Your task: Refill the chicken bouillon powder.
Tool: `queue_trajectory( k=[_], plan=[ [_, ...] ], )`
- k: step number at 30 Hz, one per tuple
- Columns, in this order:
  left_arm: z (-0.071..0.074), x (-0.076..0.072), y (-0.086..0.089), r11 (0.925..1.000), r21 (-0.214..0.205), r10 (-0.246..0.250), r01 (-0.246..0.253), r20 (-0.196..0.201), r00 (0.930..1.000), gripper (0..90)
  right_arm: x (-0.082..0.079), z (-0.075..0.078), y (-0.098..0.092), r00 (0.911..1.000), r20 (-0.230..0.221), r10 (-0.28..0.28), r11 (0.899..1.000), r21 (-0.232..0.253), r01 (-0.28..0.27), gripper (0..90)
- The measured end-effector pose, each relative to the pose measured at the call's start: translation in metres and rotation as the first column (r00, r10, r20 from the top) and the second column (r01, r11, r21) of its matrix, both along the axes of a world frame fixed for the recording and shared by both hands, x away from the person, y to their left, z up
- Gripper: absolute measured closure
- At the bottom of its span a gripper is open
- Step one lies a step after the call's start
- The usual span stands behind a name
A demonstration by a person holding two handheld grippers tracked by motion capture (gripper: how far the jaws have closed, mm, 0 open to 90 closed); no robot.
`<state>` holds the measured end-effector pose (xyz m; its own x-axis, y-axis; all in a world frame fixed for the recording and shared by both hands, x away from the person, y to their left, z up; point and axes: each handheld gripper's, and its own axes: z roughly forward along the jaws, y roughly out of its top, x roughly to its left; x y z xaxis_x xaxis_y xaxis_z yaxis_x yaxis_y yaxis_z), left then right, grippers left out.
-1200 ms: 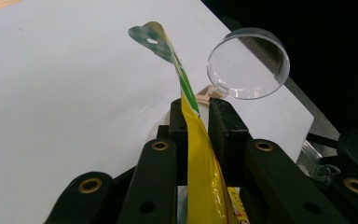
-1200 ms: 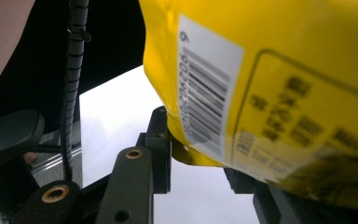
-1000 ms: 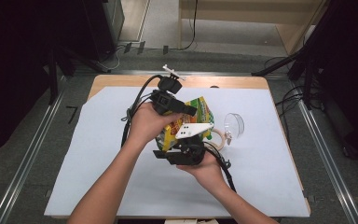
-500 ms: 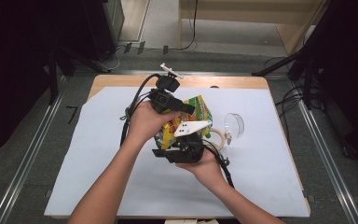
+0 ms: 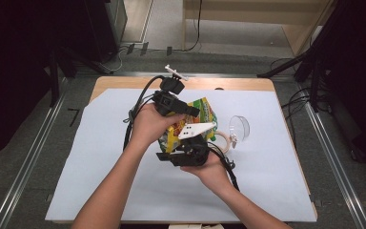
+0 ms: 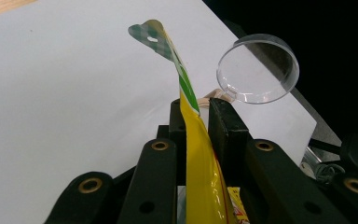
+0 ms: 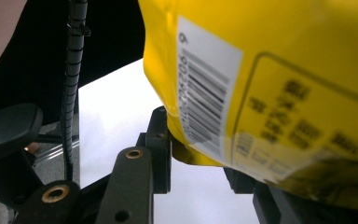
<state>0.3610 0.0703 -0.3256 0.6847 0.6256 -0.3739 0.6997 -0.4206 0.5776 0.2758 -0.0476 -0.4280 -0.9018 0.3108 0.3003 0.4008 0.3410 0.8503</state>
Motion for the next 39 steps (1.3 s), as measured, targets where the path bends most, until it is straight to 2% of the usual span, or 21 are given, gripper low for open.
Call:
queue_trajectory(
  k=[17,35,39],
  plan=[
    [0.0,-0.002,-0.001,1.0,0.002,-0.002,0.002,-0.001,1.0,80.1,-0.002,0.0,0.0,1.0,-0.004,-0.003,1.0,-0.001,0.003,68.4],
    [0.0,-0.005,-0.01,0.9991,0.032,-0.026,0.027,-0.014,0.9996,79.9,-0.009,-0.002,-0.003,0.9999,0.002,-0.01,1.0,0.006,0.01,68.5],
    [-0.001,-0.006,-0.011,0.9992,0.028,-0.027,0.028,-0.019,0.9995,79.8,-0.01,-0.003,-0.003,0.9999,0.003,-0.011,1.0,0.005,0.011,68.7]
  ],
)
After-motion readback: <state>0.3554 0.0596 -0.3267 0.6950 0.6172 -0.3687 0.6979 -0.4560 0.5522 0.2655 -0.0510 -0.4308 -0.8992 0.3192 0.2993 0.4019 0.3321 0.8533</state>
